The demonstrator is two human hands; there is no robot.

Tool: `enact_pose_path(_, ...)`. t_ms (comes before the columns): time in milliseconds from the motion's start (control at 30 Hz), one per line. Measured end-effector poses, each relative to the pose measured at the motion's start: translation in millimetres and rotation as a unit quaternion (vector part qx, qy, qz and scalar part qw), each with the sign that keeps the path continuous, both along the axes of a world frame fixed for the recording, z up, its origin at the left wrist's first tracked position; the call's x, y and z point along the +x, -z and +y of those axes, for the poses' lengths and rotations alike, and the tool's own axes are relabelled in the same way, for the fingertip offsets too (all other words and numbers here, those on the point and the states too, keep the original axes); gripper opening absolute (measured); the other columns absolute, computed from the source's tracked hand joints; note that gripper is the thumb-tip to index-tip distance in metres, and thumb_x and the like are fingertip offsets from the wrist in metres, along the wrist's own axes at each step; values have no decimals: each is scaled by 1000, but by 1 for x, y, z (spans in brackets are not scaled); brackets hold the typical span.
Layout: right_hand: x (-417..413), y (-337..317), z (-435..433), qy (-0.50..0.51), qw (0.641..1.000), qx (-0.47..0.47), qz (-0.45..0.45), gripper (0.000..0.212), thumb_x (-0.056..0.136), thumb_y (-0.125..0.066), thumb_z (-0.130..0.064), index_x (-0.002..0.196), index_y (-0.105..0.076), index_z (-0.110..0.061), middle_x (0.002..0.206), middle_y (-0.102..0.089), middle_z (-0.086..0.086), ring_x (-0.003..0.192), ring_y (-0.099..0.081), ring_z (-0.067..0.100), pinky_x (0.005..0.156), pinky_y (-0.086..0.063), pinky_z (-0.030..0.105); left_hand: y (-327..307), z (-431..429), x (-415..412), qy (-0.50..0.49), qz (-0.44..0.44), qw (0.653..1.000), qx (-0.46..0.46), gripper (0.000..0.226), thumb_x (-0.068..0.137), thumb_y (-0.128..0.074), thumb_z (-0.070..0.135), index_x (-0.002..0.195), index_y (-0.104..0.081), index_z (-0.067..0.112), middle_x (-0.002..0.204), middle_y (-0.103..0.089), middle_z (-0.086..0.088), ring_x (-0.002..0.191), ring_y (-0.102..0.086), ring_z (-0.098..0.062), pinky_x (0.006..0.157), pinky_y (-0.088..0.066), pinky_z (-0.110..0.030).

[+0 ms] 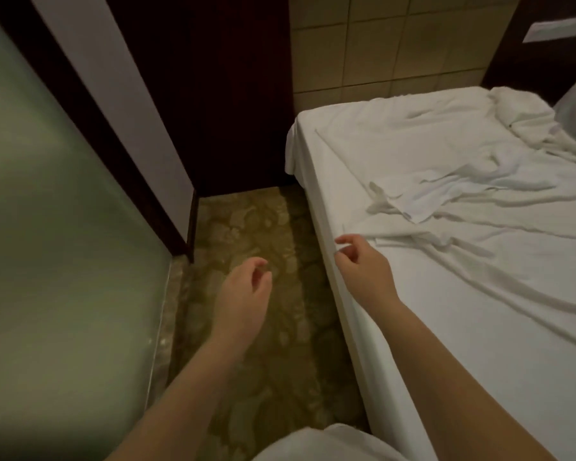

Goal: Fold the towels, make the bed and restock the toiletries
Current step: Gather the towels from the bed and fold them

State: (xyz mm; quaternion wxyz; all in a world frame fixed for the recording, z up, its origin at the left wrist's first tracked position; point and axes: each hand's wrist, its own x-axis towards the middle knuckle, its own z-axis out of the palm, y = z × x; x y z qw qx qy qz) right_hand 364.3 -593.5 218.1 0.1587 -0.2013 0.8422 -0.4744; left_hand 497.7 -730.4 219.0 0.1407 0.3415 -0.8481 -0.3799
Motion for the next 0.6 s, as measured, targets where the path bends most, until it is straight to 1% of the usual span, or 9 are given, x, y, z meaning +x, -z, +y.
enact_pose_path(100,-56,-29,-62,1,999,-29,19,25,95,-47,-18,118,-55,-23,79,-58,-9,70,-53,4,58,-36,16,-5,-68,-44,-24,-7,1000,-5,26,98,-47,28,121,-55,21,96,-54,15,82,-51,1,62,-35,-12)
enact_pose_path(200,-121,-40,-122,7,999,-40,25,24,93,-50,-20,116,-56,-25,79,-58,-11,71,-53,4,61,-39,16,4,-135,-112,-23,-11,1000,-4,26,98,-47,27,121,-55,19,101,-56,9,87,-49,-5,64,-33,-14)
enact_pose_path(267,-169,-38,-153,38,998,-46,35,23,93,-49,-21,115,-55,-26,80,-56,-13,72,-52,3,61,-38,17,17,-175,-172,7,-16,1000,-2,28,98,-47,26,123,-55,17,108,-59,3,91,-50,-8,69,-36,-19)
enact_pose_path(367,-241,-29,-182,124,991,-43,39,21,93,-47,-21,111,-56,-27,84,-57,-9,70,-53,7,60,-41,20,30,-216,-277,92,-14,996,-5,30,98,-47,28,126,-53,18,114,-61,1,95,-53,-10,78,-44,-25)
enact_pose_path(433,-283,-21,-185,194,980,-31,22,22,92,-47,-19,111,-57,-27,83,-59,-8,68,-54,10,62,-44,25,23,-227,-350,163,-22,986,-6,29,98,-47,29,125,-53,20,112,-60,3,96,-53,-11,79,-45,-26)
enact_pose_path(500,-318,-9,-177,260,965,-15,2,23,91,-47,-19,110,-58,-27,83,-60,-8,69,-55,10,64,-45,26,13,-227,-419,240,-22,970,-15,28,98,-46,30,123,-54,21,105,-58,6,93,-54,-11,76,-45,-28)
enact_pose_path(567,-344,8,-160,335,942,0,-25,24,92,-47,-18,110,-59,-27,88,-61,-7,73,-55,9,63,-43,22,6,-212,-480,320,-30,947,-17,28,99,-45,32,123,-52,21,100,-57,8,89,-55,-11,77,-47,-30)
enact_pose_path(600,-356,19,-148,371,928,7,-42,24,92,-47,-17,111,-59,-27,90,-61,-6,75,-55,8,63,-41,20,6,-200,-507,358,-34,933,-17,28,99,-44,32,123,-51,22,99,-56,8,88,-54,-10,76,-45,-29)
